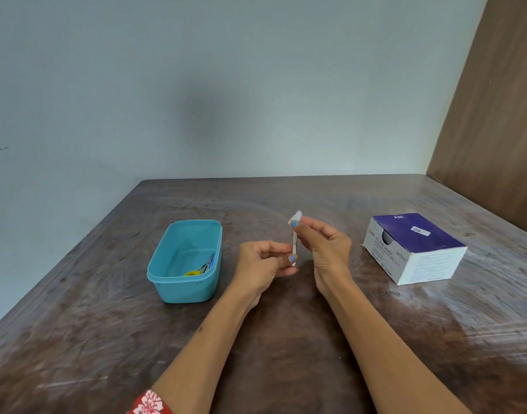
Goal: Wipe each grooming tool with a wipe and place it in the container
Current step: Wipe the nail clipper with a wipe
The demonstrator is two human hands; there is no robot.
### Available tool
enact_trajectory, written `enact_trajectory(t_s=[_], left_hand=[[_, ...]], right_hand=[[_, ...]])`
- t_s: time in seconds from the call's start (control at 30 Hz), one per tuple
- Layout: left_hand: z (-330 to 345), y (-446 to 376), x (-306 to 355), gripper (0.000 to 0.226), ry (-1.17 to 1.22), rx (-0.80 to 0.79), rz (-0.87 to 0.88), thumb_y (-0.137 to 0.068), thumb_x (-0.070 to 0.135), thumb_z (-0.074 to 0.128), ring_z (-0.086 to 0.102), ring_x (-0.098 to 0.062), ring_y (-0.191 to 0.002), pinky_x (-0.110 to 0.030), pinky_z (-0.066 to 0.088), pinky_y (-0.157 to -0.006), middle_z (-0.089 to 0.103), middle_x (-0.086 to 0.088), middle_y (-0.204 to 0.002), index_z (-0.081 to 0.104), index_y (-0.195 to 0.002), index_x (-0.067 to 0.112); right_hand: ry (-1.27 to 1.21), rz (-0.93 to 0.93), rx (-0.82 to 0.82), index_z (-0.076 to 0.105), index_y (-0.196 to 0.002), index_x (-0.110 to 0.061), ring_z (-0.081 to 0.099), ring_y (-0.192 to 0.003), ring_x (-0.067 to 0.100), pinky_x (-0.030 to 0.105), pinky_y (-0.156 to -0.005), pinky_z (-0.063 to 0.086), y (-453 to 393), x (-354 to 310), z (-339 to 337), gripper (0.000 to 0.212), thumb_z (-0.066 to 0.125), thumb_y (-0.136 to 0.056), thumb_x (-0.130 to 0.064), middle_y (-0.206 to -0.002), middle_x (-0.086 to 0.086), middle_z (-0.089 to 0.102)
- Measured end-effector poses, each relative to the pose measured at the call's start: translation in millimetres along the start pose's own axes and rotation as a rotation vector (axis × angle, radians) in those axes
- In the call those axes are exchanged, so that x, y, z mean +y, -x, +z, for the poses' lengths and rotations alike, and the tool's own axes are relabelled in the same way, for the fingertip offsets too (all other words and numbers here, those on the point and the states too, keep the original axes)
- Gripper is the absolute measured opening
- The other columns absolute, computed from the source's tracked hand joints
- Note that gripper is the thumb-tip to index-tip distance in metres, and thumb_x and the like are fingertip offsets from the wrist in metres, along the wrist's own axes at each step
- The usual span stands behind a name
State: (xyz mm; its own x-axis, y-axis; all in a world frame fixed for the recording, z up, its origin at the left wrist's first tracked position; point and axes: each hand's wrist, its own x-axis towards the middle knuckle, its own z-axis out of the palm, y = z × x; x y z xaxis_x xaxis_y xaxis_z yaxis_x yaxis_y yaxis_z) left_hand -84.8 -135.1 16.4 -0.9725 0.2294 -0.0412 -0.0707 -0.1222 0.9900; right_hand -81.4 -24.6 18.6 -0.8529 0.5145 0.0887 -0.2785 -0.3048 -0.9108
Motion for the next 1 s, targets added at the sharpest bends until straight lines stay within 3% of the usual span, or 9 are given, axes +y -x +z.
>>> enact_trajectory(t_s=[0.17, 0.3, 0.4, 0.53, 0.7, 0.8, 0.9, 1.0], left_hand=[[-2.1, -0.8, 0.9, 0.016, 0.052, 0.092, 0.058, -0.077, -0.011, 0.064, 0.067, -0.013, -0.071, -0.019, 0.057, -0.058, 0.069, -0.006, -0.079, 0.068, -0.084, 0.002], [-2.1, 0.0, 2.4, 0.014, 0.044, 0.004, -0.027, -0.077, -0.012, 0.064, 0.066, -0.015, -0.068, -0.022, 0.058, -0.06, 0.066, -0.011, -0.078, 0.066, -0.089, -0.005], [2.0, 1.3, 0.2, 0.019, 0.013, 0.058, 0.013, -0.077, -0.013, 0.063, 0.065, -0.017, -0.068, -0.02, 0.058, -0.059, 0.065, -0.011, -0.076, 0.064, -0.096, -0.011], [0.2, 0.9, -0.7, 0.014, 0.012, 0.145, 0.098, -0.077, -0.01, 0.065, 0.067, -0.015, -0.073, -0.019, 0.057, -0.06, 0.068, -0.007, -0.078, 0.067, -0.089, -0.002], [0.0, -0.1, 1.0, 0.015, 0.071, 0.016, -0.024, -0.077, -0.012, 0.063, 0.066, -0.015, -0.068, -0.022, 0.059, -0.062, 0.066, -0.011, -0.079, 0.065, -0.091, -0.006], [2.6, 0.1, 0.2, 0.021, 0.037, 0.077, 0.026, -0.077, -0.011, 0.064, 0.066, -0.015, -0.071, -0.022, 0.059, -0.062, 0.067, -0.009, -0.078, 0.065, -0.098, -0.008], [0.2, 0.2, 0.8, 0.017, 0.04, 0.157, 0.075, -0.078, -0.008, 0.065, 0.068, -0.014, -0.074, -0.019, 0.058, -0.061, 0.069, -0.004, -0.08, 0.068, -0.092, 0.0], [-2.7, 0.9, 2.3, 0.015, 0.043, 0.081, 0.023, -0.078, -0.009, 0.065, 0.068, -0.014, -0.073, -0.02, 0.058, -0.061, 0.068, -0.007, -0.081, 0.068, -0.086, 0.003]], right_hand=[[0.101, 0.055, -0.099, 0.071, -0.078, -0.006, 0.065, -0.063, 0.011, 0.025, -0.075, 0.054, 2.9, 4.9, 2.1, 0.013, 0.078, -0.068, -0.001, -0.063, 0.002, 0.07], [0.072, 0.018, -0.024, 0.071, -0.082, -0.004, 0.065, -0.061, 0.002, 0.013, -0.065, 0.052, 0.2, 3.0, 0.0, 0.016, 0.078, -0.068, -0.002, -0.063, -0.004, 0.07], [0.073, 0.023, -0.02, 0.071, -0.082, -0.006, 0.065, -0.062, 0.004, 0.014, -0.065, 0.051, -1.5, 2.9, -1.1, 0.015, 0.079, -0.069, -0.004, -0.067, -0.001, 0.071], [0.158, 0.04, -0.131, 0.071, -0.08, -0.006, 0.066, -0.063, 0.008, 0.021, -0.07, 0.053, 3.8, 5.5, 1.1, 0.013, 0.078, -0.069, -0.003, -0.065, 0.001, 0.071], [0.096, -0.004, -0.013, 0.07, -0.08, -0.004, 0.063, -0.056, 0.001, 0.012, -0.058, 0.049, 0.1, 2.4, 0.8, 0.014, 0.079, -0.069, -0.004, -0.059, -0.006, 0.068], [0.077, -0.002, -0.026, 0.07, -0.08, -0.005, 0.064, -0.058, 0.002, 0.013, -0.059, 0.05, -0.1, 2.8, 0.5, 0.014, 0.079, -0.069, -0.004, -0.062, -0.003, 0.069], [0.127, 0.019, -0.12, 0.07, -0.078, -0.008, 0.067, -0.064, 0.008, 0.017, -0.066, 0.053, 3.9, 5.5, 2.3, 0.013, 0.078, -0.069, -0.002, -0.064, -0.001, 0.071], [0.128, 0.015, -0.086, 0.07, -0.077, -0.007, 0.066, -0.062, 0.008, 0.017, -0.065, 0.053, 2.8, 5.3, 2.3, 0.013, 0.079, -0.068, -0.003, -0.063, -0.001, 0.07]])
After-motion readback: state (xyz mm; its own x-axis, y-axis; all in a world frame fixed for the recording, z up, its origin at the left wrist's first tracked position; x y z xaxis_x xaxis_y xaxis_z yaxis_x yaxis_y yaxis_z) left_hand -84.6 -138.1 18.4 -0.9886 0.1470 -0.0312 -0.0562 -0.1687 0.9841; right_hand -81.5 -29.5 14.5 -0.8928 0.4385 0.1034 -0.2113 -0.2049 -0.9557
